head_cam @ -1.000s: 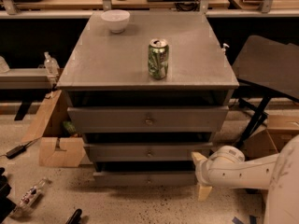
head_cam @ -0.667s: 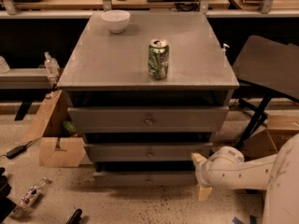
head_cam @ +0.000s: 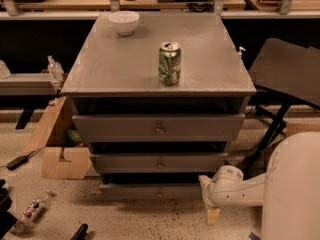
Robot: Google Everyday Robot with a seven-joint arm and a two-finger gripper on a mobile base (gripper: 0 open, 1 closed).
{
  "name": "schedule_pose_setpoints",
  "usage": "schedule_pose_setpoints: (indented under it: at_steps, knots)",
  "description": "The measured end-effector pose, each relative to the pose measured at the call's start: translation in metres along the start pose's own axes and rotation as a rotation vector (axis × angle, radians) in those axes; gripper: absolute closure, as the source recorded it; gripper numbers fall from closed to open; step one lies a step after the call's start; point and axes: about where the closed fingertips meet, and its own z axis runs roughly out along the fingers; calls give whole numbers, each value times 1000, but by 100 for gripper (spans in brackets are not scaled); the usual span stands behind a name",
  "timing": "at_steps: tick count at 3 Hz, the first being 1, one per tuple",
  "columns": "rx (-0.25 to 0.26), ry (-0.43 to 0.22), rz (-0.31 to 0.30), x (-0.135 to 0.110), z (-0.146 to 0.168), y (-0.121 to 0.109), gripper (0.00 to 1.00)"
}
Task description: Open bottom drawer
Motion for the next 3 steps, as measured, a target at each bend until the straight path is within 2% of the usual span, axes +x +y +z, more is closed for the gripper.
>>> schedule_pose_setpoints:
  at_steps: [1,2,3]
  knots:
    - [-6,6,-13,-6,29,1,0]
    - [-4,10,-16,-12,73,-6,0]
    - [-6,28,-16,-12,99,-11,0]
